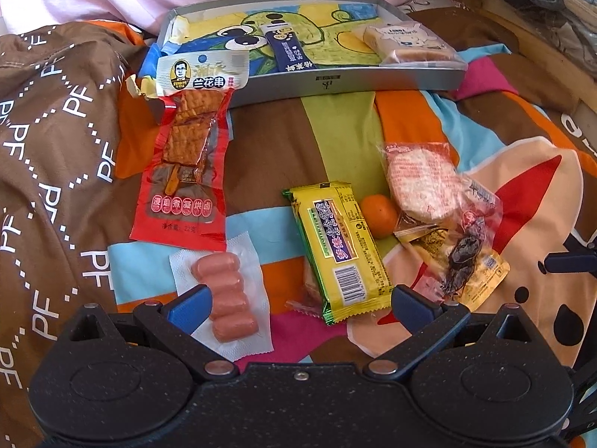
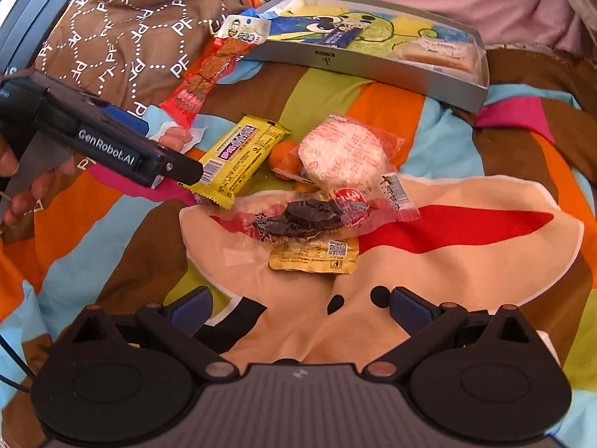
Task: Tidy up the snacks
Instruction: 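Move both tools back over the remaining snacks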
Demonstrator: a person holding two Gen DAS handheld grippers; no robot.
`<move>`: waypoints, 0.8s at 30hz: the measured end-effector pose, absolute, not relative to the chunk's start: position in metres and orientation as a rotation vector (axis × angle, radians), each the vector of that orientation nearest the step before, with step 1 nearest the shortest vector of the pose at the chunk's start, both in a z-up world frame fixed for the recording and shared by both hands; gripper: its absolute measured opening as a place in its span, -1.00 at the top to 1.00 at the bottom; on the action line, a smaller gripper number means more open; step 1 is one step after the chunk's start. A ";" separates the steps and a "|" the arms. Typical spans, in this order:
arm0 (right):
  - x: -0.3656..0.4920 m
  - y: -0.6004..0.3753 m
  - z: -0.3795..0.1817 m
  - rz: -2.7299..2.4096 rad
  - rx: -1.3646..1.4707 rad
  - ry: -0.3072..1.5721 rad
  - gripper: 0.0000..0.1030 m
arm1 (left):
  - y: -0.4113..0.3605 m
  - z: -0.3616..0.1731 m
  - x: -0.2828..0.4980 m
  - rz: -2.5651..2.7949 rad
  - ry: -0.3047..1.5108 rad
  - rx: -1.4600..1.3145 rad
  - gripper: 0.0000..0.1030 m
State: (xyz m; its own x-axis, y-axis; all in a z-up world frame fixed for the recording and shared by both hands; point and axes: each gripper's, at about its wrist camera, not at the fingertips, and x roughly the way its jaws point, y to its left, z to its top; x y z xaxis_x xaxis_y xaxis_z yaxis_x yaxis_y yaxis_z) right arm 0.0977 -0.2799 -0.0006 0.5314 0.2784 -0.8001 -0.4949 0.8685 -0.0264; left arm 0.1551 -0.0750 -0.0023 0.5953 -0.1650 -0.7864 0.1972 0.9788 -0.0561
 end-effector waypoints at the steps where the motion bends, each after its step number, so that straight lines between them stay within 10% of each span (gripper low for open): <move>1: 0.099 -0.280 -0.001 0.466 -0.257 0.903 -0.99 | -0.075 -0.003 0.156 -0.210 0.910 0.040 -0.98; 24: 0.143 -0.250 -0.015 0.201 0.019 0.873 -0.99 | -0.093 -0.013 0.209 -0.128 0.963 -0.013 -0.93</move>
State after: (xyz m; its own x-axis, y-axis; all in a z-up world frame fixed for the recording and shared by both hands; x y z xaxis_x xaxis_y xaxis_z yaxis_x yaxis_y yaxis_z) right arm 0.1435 -0.2501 -0.0151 0.6248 0.1832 -0.7590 -0.1675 0.9809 0.0989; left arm 0.2086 -0.0930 -0.0126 0.5637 -0.1147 -0.8180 0.1027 0.9924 -0.0684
